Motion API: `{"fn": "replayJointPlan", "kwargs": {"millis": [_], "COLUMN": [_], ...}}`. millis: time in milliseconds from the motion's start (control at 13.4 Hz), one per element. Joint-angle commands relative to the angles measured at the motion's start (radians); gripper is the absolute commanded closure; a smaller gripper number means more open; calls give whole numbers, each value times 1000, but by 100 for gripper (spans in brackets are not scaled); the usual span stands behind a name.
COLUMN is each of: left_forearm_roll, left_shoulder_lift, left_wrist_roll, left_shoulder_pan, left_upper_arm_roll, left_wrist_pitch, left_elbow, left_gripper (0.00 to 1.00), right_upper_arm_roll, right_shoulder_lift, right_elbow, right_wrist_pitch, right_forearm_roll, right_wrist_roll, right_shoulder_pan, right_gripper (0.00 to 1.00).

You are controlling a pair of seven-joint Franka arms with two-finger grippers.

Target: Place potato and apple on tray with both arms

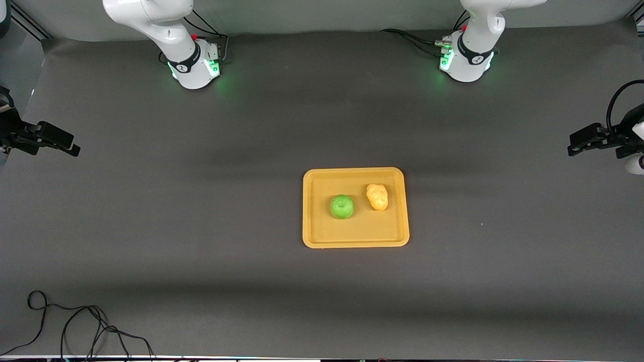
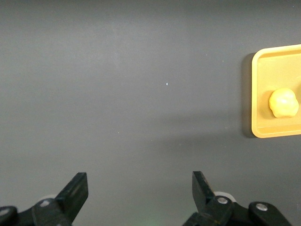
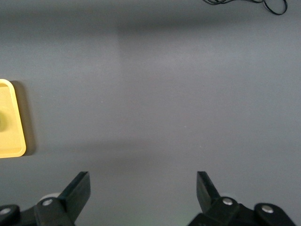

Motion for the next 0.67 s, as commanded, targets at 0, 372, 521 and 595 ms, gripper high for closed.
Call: {"fn": "replayJointPlan", "kwargs": {"millis": [0, 372, 521, 595], "left_forearm_roll": [11, 11, 14, 20], "left_shoulder_lift": [4, 4, 4, 4], "left_wrist_roll": [11, 12, 11, 11], "left_shoulder_pan": [-1, -1, -3, -4], "left_upper_arm_roll": [-1, -1, -3, -3], "left_wrist_pitch": [1, 7, 10, 10], "left_elbow": [12, 13, 13, 13], "left_gripper": [1, 1, 1, 1], "right_upper_arm_roll": [10, 9, 12, 18], "right_shoulder_lift": [-2, 0, -2, -2], "right_elbow": [-7, -7, -6, -4], "right_wrist_pitch": [-1, 2, 2, 2], "right_forearm_roll": [-11, -18, -33, -31], "right_wrist_roll": [-8, -9, -9, -9], "right_shoulder_pan": [-13, -8, -13, -27], "right_gripper": [0, 0, 0, 0]}}
